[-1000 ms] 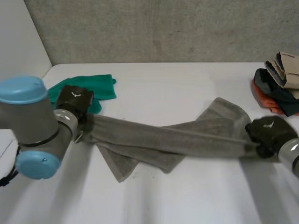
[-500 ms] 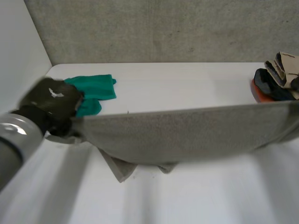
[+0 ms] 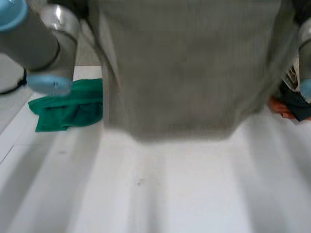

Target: Fold the laundry.

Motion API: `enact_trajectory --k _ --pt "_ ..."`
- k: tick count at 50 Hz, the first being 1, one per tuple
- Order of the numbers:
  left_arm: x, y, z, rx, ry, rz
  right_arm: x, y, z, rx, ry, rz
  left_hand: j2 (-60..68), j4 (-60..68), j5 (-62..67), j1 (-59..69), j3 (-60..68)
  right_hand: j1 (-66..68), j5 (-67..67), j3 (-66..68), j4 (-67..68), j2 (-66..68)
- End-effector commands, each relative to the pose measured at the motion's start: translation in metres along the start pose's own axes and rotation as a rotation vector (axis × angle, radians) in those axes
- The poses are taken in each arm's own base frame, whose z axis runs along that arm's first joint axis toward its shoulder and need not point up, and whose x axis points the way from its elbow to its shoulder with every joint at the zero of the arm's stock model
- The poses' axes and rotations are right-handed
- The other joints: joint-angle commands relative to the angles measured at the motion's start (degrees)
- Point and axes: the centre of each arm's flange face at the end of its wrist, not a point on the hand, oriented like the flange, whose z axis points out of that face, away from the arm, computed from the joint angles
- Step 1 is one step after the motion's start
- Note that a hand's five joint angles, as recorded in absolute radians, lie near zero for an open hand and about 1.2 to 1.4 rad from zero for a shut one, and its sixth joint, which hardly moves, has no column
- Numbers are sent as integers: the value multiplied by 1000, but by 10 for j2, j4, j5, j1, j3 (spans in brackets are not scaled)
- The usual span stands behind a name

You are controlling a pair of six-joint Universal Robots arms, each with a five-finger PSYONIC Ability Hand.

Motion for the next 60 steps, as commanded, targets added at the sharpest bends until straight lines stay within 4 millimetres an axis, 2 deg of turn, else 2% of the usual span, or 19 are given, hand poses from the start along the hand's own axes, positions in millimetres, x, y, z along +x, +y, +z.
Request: enact_trajectory --k 1,6,10,14,15,20,22,23,27,30,33,39,41,42,44,48,51,53,60 --pt "-29 -49 16 238 -181 -36 31 -52 18 256 275 84 112 111 136 139 115 147 125 115 112 120" --pt "-20 -23 3 139 -144 -28 31 -51 18 263 268 170 112 111 136 139 115 147 125 115 112 120" --pt "-7 6 -16 44 -87 -18 12 -39 10 225 198 211 112 111 136 139 115 147 125 115 112 120" --pt "4 37 -40 -67 -25 -18 -19 -17 -8 135 75 219 112 111 136 139 115 147 125 115 112 120" --pt "8 45 -46 -92 -10 -20 -35 -6 -19 89 15 223 112 111 136 139 115 147 125 115 112 120" --pt "34 88 -89 -251 98 -26 -79 28 -57 -12 -188 252 112 111 136 139 115 147 125 115 112 120" --pt "40 98 -101 -292 124 -24 -95 37 -71 -28 -261 266 112 111 136 139 115 147 125 115 112 120" --pt "43 103 -107 -312 137 -22 -112 46 -83 -49 -326 276 112 111 136 139 115 147 125 115 112 120" --pt "60 131 -140 -426 211 -12 -134 57 -110 -99 -431 279 112 111 136 139 115 147 125 115 112 120" --pt "69 143 -167 -505 270 1 -136 62 -127 -151 -488 275 112 111 136 139 115 147 125 115 112 120" --pt "64 139 -190 -555 303 10 -131 66 -141 -210 -545 277 112 111 136 139 115 147 125 115 112 120" --pt "37 99 -232 -624 360 31 -73 61 -169 -412 -674 234 112 111 136 139 115 147 125 115 112 120" --pt "29 85 -257 -687 432 75 -58 63 -179 -484 -719 218 112 111 136 139 115 147 125 115 112 120" --pt "26 80 -266 -710 461 97 -47 67 -192 -575 -780 198 112 111 136 139 115 147 125 115 112 120" --pt "16 68 -294 -790 564 173 -36 70 -206 -655 -850 166 112 111 136 139 115 147 125 115 112 120" --pt "5 55 -324 -889 693 243 -19 72 -229 -725 -974 64 112 111 136 139 115 147 125 115 112 120" --pt "5 52 -323 -880 698 250 -20 75 -230 -700 -977 9 112 111 136 139 115 147 125 115 112 120" --pt "8 53 -314 -844 674 245 -20 77 -227 -690 -952 2 112 111 136 139 115 147 125 115 112 120" --pt "27 73 -265 -721 574 243 -40 93 -207 -650 -844 20 112 111 136 139 115 147 125 115 112 120"
